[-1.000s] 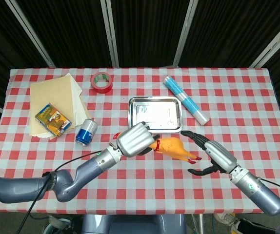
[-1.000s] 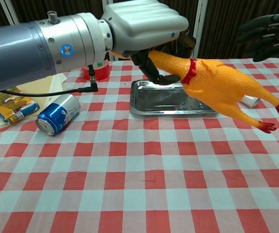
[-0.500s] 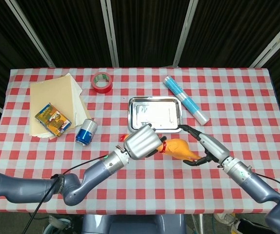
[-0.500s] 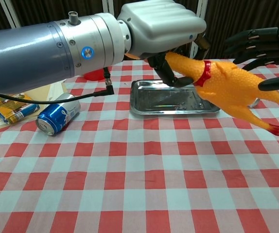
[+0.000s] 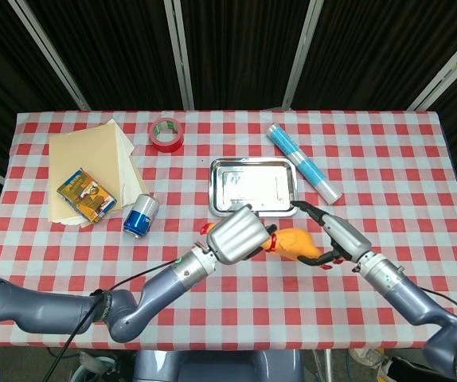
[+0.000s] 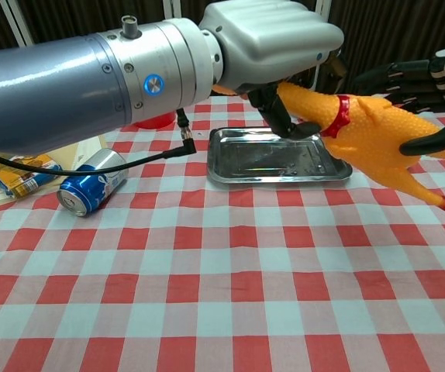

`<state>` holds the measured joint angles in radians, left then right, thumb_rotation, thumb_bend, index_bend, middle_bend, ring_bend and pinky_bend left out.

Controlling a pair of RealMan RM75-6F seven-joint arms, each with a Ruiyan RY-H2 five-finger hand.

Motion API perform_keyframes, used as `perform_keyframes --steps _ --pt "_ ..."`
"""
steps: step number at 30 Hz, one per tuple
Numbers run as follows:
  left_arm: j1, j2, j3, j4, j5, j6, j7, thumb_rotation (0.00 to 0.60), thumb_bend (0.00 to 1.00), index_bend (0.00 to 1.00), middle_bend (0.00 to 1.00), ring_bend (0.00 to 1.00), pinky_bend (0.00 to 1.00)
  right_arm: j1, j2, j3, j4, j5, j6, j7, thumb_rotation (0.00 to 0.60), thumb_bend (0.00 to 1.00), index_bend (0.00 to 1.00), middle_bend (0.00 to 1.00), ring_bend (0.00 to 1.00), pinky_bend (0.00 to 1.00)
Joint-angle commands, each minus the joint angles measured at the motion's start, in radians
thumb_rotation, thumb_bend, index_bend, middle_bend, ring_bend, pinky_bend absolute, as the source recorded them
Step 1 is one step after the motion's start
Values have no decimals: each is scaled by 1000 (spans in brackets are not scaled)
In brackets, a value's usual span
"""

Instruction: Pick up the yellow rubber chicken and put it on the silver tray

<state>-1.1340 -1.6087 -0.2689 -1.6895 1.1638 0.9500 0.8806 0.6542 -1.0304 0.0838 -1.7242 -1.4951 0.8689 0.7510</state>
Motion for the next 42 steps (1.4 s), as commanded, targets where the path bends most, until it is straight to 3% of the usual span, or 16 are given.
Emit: perform_keyframes --steps 1,10,13,21,29,36,39,42 --pt "-2 2 1 -1 -5 6 1 600 817 707 763 662 668 1 -9 1 7 8 -4 -10 600 240 0 73 101 112" --pt "-16 -4 7 3 -21 25 19 600 816 707 764 662 668 2 -21 3 6 24 -12 -35 600 240 0 78 105 112" --pt "-21 -7 10 3 -27 27 22 600 816 707 764 662 668 3 -24 5 7 33 -17 -41 600 240 61 134 165 160" --pt "-26 -9 17 4 -35 33 12 600 812 707 764 662 668 3 -43 19 22 78 -25 -61 600 239 439 402 446 414" --pt "-28 -6 19 5 -31 42 -11 600 810 707 764 662 668 3 -61 36 32 119 -29 -89 600 243 755 612 665 626" --pt "-30 -1 21 4 -29 45 -25 600 810 707 763 663 668 -2 -71 49 35 154 -25 -133 600 371 979 804 878 845" --pt "-32 1 24 4 -28 46 -26 600 809 707 763 662 668 -7 -78 56 33 173 -16 -154 600 390 989 831 903 871" --pt "-32 0 27 7 -28 49 -25 600 809 706 763 663 668 -10 -82 59 32 179 -13 -166 600 390 852 808 822 808"
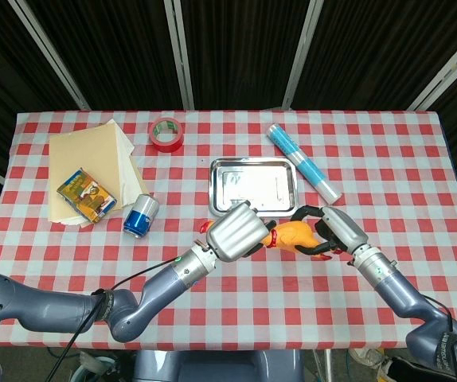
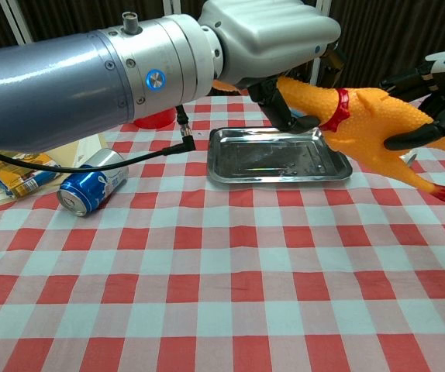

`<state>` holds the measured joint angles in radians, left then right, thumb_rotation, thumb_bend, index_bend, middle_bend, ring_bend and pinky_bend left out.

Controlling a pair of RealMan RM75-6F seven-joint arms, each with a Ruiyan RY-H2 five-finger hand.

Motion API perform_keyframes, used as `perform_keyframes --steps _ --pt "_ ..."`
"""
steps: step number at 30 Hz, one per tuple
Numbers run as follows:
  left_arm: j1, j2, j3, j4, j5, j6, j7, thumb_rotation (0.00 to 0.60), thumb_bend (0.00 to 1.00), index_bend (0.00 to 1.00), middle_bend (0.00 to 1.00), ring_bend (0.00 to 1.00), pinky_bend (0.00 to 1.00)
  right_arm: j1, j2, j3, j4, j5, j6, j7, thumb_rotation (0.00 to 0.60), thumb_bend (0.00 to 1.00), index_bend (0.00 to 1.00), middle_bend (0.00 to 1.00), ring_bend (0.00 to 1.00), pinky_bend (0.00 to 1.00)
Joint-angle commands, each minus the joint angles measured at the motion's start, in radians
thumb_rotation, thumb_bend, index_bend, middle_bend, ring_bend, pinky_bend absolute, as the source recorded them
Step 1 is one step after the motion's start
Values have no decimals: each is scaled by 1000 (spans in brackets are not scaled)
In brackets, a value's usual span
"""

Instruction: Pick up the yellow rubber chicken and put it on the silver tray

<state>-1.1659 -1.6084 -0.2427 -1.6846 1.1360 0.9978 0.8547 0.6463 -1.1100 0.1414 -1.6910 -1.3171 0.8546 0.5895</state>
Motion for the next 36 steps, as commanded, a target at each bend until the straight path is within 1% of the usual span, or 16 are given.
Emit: perform_keyframes --steps 1,3,4,5,8,10,12,20,29,31,32,34,36 --pt "-1 0 2 3 0 2 1 600 809 706 763 663 668 -3 -2 1 -3 -1 0 -4 600 390 799 782 778 769" --pt "-1 0 2 5 -3 4 2 600 809 706 763 663 668 -3 6 -5 -5 -17 -10 -1 600 390 612 655 626 622" --pt "-2 0 2 6 -3 4 2 600 809 706 763 663 668 -2 11 -9 -5 -26 -16 2 600 390 548 608 572 570" --pt "-3 1 2 7 -3 5 3 600 809 706 763 663 668 -1 18 -14 -5 -39 -25 8 600 383 441 532 489 491" --pt "-4 1 1 12 -6 8 5 600 809 706 764 662 668 4 33 -25 -2 -73 -46 32 600 329 231 393 348 371" --pt "-6 1 0 15 -8 10 7 600 809 707 764 663 668 8 40 -32 2 -96 -58 48 600 301 148 334 289 325" --pt "-8 0 0 18 -8 12 9 600 809 706 764 662 668 12 46 -38 5 -119 -67 72 600 293 106 307 260 304" --pt "-12 0 3 17 -12 17 15 600 809 706 764 663 668 20 54 -52 28 -176 -68 144 600 289 88 296 245 289" --pt "-16 -14 17 29 -15 18 27 600 809 706 764 662 668 27 52 -61 48 -194 -66 177 600 289 122 296 245 289" --pt "-18 -19 19 35 -14 18 30 600 809 706 764 663 668 27 54 -63 49 -197 -64 180 600 289 155 296 252 289" --pt "-19 -22 19 38 -15 18 29 600 809 706 764 663 668 27 54 -64 49 -197 -64 182 600 289 194 297 269 295" --pt "-19 -27 18 38 -19 17 24 600 809 706 764 662 668 28 52 -63 52 -195 -62 185 600 289 297 331 346 344" --pt "-20 -30 18 40 -18 17 24 600 809 706 764 662 668 29 46 -60 57 -187 -59 185 600 289 412 418 461 447"
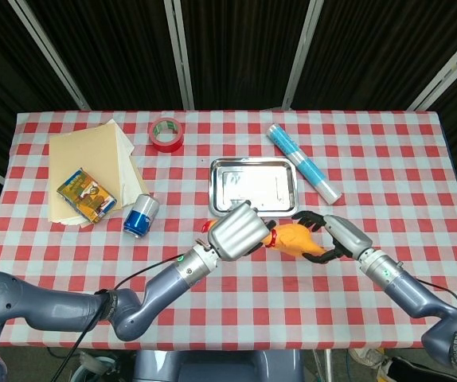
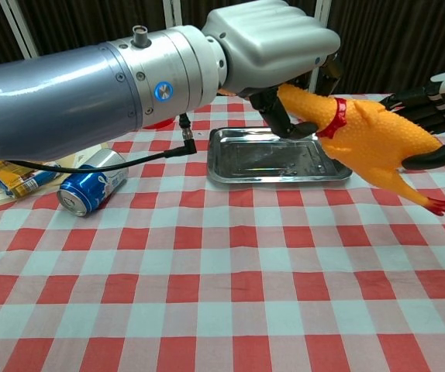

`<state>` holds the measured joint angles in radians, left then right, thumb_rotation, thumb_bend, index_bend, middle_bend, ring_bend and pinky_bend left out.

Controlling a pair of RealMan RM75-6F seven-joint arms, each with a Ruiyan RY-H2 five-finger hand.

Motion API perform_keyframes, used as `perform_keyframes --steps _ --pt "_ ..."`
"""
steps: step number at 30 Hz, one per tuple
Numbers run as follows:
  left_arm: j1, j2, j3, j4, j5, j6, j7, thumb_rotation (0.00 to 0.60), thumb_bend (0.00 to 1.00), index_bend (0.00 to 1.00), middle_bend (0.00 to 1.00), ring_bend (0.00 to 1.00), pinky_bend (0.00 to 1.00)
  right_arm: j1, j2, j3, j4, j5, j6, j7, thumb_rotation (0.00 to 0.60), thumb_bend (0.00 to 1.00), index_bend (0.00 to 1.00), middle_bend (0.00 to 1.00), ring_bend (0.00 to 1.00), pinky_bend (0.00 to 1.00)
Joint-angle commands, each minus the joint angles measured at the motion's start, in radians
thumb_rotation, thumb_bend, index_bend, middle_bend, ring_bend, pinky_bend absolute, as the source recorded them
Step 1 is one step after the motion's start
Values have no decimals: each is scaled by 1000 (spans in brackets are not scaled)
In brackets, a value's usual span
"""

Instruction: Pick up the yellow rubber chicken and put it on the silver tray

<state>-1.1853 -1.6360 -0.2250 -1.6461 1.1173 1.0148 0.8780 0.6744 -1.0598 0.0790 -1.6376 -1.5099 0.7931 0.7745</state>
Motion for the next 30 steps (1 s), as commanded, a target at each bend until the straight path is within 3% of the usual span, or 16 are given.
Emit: perform_keyframes --steps 1,5,9,15,18,20,22,25,27,30 --pt "-2 -4 1 2 1 1 2 600 809 706 764 662 668 1 -8 6 7 11 4 -2 600 297 453 451 503 492" --pt "-1 -8 0 -1 1 4 -6 600 809 706 764 662 668 -1 -20 15 11 27 19 -22 600 469 646 611 704 715" --pt "1 -15 -5 -3 -7 4 -22 600 809 706 764 662 668 -6 -34 26 17 43 41 -36 600 661 782 727 834 843" --pt "4 -14 -17 -16 -26 2 -49 600 808 706 764 663 669 -15 -47 34 27 58 63 -53 600 961 947 851 962 943" --pt "2 -14 -18 -17 -27 2 -47 600 807 706 764 663 669 -19 -52 39 30 63 73 -52 600 1000 973 868 979 953" --pt "1 -15 -18 -16 -29 3 -45 600 807 706 763 663 669 -21 -51 39 30 65 76 -53 600 1000 957 869 972 951" --pt "-2 -15 -18 -12 -27 7 -37 600 807 706 764 663 669 -24 -49 39 29 66 80 -53 600 975 876 855 920 917" --pt "-4 -18 -16 -5 -22 14 -25 600 806 706 764 662 669 -26 -40 31 27 51 77 -45 600 730 647 746 760 789" --pt "-5 -21 -15 2 -21 19 -19 600 806 706 763 662 669 -25 -34 25 28 38 73 -36 600 503 480 629 621 675" --pt "-5 -25 -19 5 -33 18 -20 600 806 706 763 663 669 -22 -25 15 29 17 66 -15 600 304 309 490 459 536"
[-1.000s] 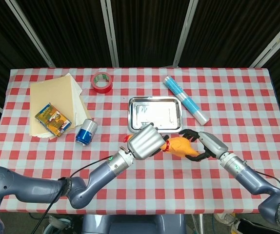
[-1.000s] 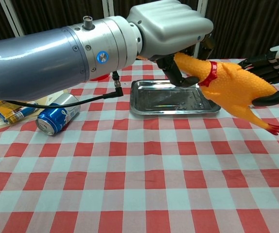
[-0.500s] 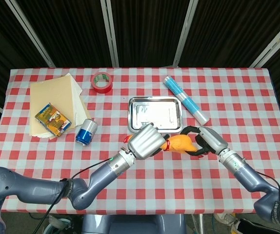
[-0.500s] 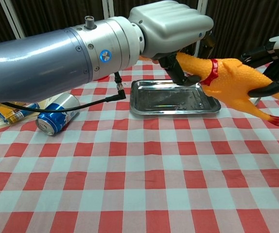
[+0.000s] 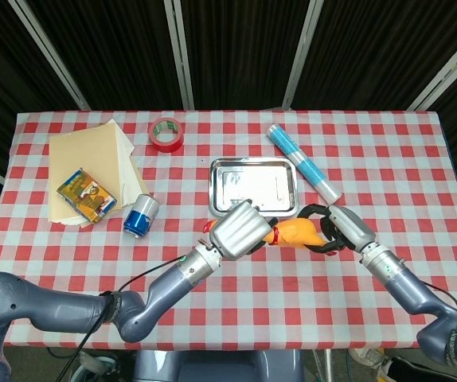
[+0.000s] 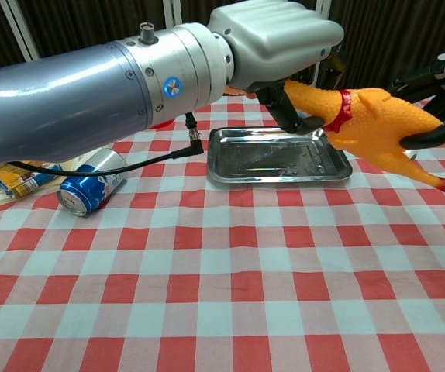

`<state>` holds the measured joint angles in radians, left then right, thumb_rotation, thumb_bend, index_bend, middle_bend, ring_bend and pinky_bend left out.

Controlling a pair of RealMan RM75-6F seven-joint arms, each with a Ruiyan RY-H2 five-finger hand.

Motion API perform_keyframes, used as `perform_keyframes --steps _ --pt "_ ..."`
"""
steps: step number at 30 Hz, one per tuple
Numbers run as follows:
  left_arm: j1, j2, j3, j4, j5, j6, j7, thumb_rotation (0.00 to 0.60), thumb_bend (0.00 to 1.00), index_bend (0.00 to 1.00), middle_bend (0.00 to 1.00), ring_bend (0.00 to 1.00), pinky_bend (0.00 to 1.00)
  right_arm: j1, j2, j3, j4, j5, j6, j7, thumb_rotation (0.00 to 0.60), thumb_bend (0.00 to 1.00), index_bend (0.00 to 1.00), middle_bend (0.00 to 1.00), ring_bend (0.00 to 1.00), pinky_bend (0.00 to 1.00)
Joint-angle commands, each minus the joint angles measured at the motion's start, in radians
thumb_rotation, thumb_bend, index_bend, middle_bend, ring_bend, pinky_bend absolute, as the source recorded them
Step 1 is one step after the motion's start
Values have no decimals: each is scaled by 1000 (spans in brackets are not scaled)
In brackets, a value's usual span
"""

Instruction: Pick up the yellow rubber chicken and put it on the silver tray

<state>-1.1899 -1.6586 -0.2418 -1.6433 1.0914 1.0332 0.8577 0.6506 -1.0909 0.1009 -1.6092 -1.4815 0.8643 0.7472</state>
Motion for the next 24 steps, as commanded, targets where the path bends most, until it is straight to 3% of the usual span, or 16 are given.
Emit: perform_keyframes --steps 1,6,18,20,24 --pt "-2 -3 -2 5 -7 1 4 600 805 706 763 663 669 3 9 -10 1 -18 -7 20 600 248 253 441 403 486" --pt "-1 -6 0 9 -13 0 1 600 805 706 763 663 669 12 16 -22 9 -42 -17 45 600 152 156 326 265 341" --pt "-4 -12 1 21 -8 5 0 600 805 705 763 663 669 20 14 -33 17 -61 -13 69 600 140 143 315 260 332" --pt "-4 -13 0 18 -9 3 -5 600 805 706 763 663 669 21 12 -33 18 -58 -14 68 600 141 186 322 305 343" --pt "0 -10 -5 4 -22 -4 -27 600 806 705 763 663 669 19 -1 -24 29 -40 -2 64 600 147 438 475 518 480"
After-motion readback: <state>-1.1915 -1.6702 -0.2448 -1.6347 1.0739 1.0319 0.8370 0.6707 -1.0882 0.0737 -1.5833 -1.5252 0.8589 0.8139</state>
